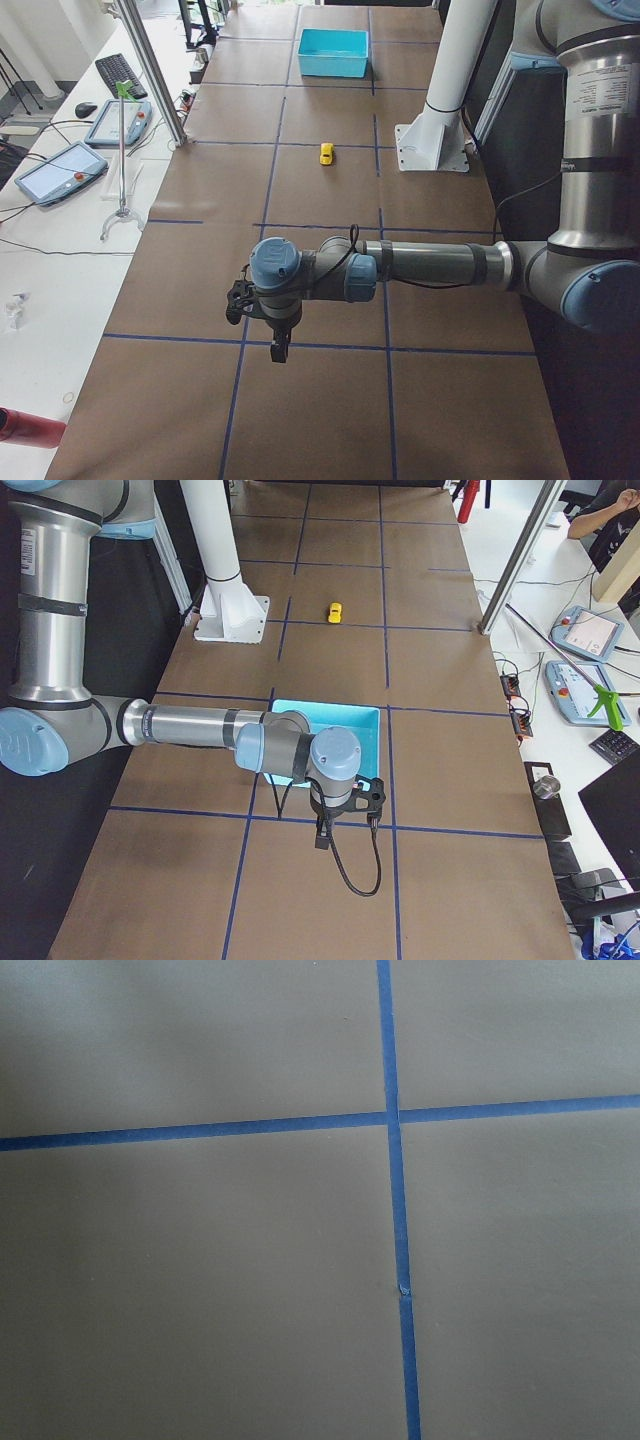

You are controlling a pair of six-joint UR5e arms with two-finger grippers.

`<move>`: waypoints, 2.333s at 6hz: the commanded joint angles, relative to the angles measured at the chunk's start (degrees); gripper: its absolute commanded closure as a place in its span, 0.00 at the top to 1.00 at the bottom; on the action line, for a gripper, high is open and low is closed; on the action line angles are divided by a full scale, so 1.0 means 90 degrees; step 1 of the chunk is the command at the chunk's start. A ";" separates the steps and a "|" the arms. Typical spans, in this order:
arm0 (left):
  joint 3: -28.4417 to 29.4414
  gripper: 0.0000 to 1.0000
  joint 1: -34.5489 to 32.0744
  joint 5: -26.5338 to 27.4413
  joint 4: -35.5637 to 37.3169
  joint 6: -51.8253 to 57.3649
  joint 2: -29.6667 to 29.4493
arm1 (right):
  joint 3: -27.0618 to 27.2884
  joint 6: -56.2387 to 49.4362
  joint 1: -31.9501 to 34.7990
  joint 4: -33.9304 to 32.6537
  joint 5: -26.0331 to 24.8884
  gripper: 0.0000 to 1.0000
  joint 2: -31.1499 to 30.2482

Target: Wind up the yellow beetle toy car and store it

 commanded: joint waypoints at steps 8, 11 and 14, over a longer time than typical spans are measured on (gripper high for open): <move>0.0016 1.00 0.0000 0.0000 0.0007 -0.0026 0.0010 | 0.0143 -0.0259 -0.0059 -0.0003 -0.0022 1.00 -0.0041; -0.0013 1.00 0.0000 0.0000 0.0007 -0.0007 0.0000 | 0.0134 -0.0259 -0.0059 -0.0003 -0.0002 1.00 -0.0060; -0.1333 1.00 0.0620 0.0010 0.0869 0.0071 -0.0019 | 0.0114 -0.0259 -0.0059 -0.0003 -0.0002 1.00 -0.0060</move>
